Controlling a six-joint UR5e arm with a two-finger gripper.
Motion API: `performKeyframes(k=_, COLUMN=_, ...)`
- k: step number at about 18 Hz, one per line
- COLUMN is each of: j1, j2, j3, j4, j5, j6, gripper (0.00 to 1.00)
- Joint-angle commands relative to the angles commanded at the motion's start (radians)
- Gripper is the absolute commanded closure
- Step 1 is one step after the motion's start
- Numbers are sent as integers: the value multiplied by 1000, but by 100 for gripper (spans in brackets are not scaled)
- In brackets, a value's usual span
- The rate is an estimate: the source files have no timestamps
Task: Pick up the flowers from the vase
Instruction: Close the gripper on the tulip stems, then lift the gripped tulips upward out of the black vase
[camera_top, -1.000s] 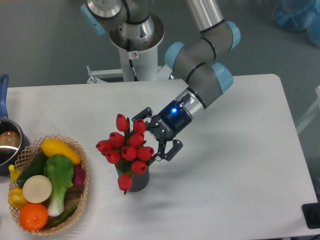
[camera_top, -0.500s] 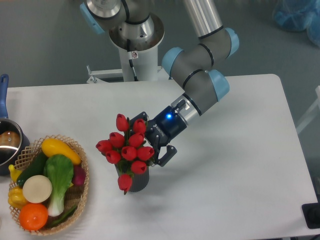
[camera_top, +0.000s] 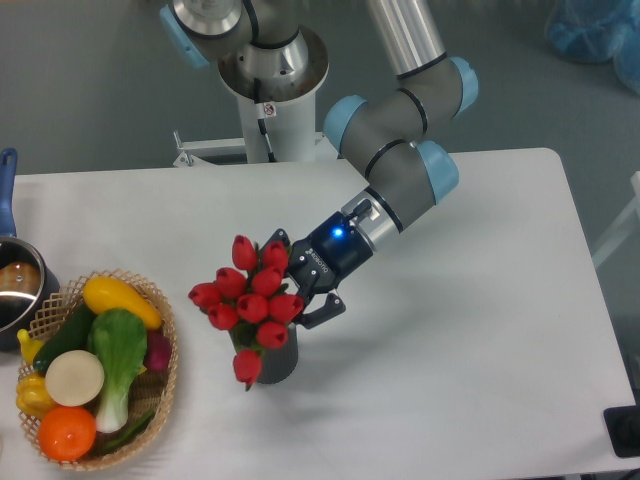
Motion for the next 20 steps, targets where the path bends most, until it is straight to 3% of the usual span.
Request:
performKeyframes(k=13, j1=8, j2=6, j3=-6, j4=0, j5=-25, j6=0, gripper=52)
performKeyframes(k=20, j1=18, j2=8, j3=-9, j4=-2, j5=-103, j6=-6, gripper=57)
